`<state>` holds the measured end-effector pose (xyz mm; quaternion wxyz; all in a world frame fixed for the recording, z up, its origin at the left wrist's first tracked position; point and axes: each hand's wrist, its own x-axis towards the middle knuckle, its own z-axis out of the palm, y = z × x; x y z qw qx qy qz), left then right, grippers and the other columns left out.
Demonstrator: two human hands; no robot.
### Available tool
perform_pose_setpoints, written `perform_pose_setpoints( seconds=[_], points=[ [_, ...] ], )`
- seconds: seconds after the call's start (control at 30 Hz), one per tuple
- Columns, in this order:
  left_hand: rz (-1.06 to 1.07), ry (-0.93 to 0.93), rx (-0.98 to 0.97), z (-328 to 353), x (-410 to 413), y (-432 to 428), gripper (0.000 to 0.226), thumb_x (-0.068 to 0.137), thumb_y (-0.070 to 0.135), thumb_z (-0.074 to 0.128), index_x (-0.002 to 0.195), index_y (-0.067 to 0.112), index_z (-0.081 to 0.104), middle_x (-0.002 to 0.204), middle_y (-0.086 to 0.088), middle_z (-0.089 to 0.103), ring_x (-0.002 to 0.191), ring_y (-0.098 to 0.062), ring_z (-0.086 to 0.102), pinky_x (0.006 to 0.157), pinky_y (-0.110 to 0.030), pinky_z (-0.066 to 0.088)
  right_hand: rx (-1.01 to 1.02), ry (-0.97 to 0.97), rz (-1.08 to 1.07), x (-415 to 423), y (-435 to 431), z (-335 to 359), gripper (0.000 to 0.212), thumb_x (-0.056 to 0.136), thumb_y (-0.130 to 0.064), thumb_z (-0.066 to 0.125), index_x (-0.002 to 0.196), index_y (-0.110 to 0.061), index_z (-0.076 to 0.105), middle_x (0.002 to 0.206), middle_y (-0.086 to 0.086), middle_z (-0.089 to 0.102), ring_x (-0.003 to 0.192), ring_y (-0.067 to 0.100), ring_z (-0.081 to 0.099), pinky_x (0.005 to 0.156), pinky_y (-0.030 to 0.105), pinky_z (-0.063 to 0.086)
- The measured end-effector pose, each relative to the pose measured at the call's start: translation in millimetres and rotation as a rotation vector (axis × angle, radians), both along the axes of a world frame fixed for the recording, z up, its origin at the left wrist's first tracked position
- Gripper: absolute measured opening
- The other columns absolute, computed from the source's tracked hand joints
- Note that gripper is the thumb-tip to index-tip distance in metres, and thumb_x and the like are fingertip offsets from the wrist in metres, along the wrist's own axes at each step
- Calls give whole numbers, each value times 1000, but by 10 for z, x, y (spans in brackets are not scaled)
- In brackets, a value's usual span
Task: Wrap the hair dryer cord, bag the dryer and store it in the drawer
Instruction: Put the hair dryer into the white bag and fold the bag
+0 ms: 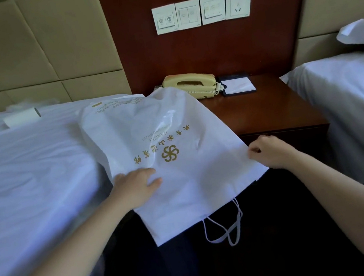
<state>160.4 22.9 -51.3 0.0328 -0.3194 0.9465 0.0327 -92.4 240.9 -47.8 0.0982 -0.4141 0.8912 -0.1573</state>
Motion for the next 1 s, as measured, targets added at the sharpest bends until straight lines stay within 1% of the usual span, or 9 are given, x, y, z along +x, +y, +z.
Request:
perform_pose_setpoints(
  seconds=[0.03, 0.1, 0.2, 0.37, 0.53, 0.67, 0.77, 0.93, 1.0],
  points=[
    [-17, 106, -58, 55, 19, -51, 56, 92, 54, 27, 132, 23, 50, 143, 2, 48, 131, -21, 43, 104, -36, 29, -5, 112, 2, 39, -50, 25, 26, 92, -25, 45, 97, -7, 63, 100, 11, 58, 101, 32, 53, 82, 42, 45],
    [-46, 231, -188, 183, 15, -192, 56, 87, 52, 28, 126, 21, 55, 138, 0, 50, 128, -21, 44, 102, -33, 26, 1, 254, 60, 117, -209, 129, 29, 94, -30, 45, 118, -16, 55, 126, 8, 49, 120, 31, 42, 95, 43, 38],
    [-56, 184, -308, 314, -109, -445, 45, 94, 40, 37, 133, 19, 47, 154, -5, 26, 143, -22, 19, 110, -37, 10, -9, 297, 238, 180, -571, 317, 49, 95, -30, 44, 142, -24, 32, 150, 1, 31, 139, 25, 23, 109, 44, 24],
    [-80, 115, -279, 411, -564, -660, 56, 98, 47, 28, 150, 34, 11, 161, 1, -2, 147, -25, -8, 115, -49, 2, 16, 351, 345, 237, -1404, 413, 56, 98, -31, 37, 149, -31, 13, 159, 3, 9, 147, 25, 2, 116, 46, 9],
    [-44, 64, -265, 165, -816, -797, 55, 96, 55, 19, 148, 42, 7, 160, 11, -7, 146, -30, -13, 110, -62, 7, 27, 341, 350, 212, -1978, 226, 53, 98, -43, 28, 147, -42, 8, 160, -4, -7, 146, 27, -14, 115, 56, -2],
    [-35, 27, -267, -124, -665, -917, 57, 94, 58, 10, 148, 40, 8, 160, 13, 1, 146, -32, -10, 109, -61, 11, 86, 265, 308, 70, -2023, 2, 49, 98, -48, 19, 146, -46, 10, 159, -9, -8, 146, 26, -11, 113, 58, -4],
    [-32, 68, -212, -217, -537, -966, 79, 76, 65, -9, 149, 40, 8, 159, 13, 8, 147, -30, -1, 110, -57, 13, 96, 210, 273, -12, -1977, -34, 48, 98, -50, 18, 145, -45, 16, 159, -12, -1, 147, 21, -6, 113, 58, -1],
    [12, 28, -111, -209, -312, -941, 72, 85, 66, 3, 151, 35, 1, 161, 9, 0, 147, -28, 3, 116, -41, 11, 142, 187, 241, -75, -1784, -3, 49, 98, -49, 19, 146, -41, 16, 159, -9, 8, 147, 17, 3, 117, 44, 4],
    [-39, 23, -124, -172, -131, -884, 82, 78, 68, -2, 151, 31, 7, 161, 8, 6, 147, -24, 8, 116, -37, 12, 132, 179, 240, -41, -1636, 32, 49, 98, -49, 21, 146, -41, 17, 159, -10, 11, 147, 17, 5, 117, 41, 5]
  ],
)
